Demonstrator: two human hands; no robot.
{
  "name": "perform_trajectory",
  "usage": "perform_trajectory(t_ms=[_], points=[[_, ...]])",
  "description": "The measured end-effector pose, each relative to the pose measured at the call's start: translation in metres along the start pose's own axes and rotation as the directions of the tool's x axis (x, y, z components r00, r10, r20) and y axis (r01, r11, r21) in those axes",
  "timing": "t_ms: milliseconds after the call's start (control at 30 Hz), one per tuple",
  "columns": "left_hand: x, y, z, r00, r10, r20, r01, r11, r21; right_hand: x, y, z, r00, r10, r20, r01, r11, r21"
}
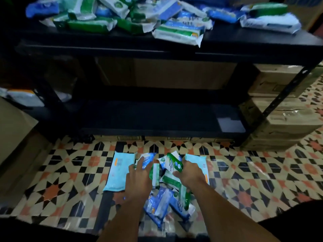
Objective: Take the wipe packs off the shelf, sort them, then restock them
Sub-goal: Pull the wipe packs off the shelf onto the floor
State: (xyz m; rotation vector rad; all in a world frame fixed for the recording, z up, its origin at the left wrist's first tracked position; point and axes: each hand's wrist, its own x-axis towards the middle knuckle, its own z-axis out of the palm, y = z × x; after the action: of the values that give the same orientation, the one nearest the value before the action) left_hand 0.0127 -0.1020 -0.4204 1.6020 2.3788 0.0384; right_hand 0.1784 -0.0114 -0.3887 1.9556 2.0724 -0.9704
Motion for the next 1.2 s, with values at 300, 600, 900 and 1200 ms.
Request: perform_trajectory(t_ms=[300,600,900,1200], points=[[0.055,0.0,0.029,1.0,-0.005,0.001,0.005,0.996,-0.088,0.084,-0.002,0.019,1.0,-0.004,0.022,0.001,0.993,0.121],[0.079,0.012,0.03,0.978,-0.036,0.208,0.073,0.982,-0.172,0.1,0.01,0.024,0.992,0.09,0.092,-0.088,0.996,-0.024],[0.067,0.007,0.01,0.987,-0.065,0.147,0.086,0.986,-0.145,0.083,0.013,0.018,0.993,0.044,0.106,-0.034,0.996,-0.086],[0.053,0.032,-0.065,0.973,0.075,-0.219,-0.107,0.985,-0.138,0.029,-0.016,-0.056,0.972,-0.14,-0.188,0.115,0.983,-0.141]])
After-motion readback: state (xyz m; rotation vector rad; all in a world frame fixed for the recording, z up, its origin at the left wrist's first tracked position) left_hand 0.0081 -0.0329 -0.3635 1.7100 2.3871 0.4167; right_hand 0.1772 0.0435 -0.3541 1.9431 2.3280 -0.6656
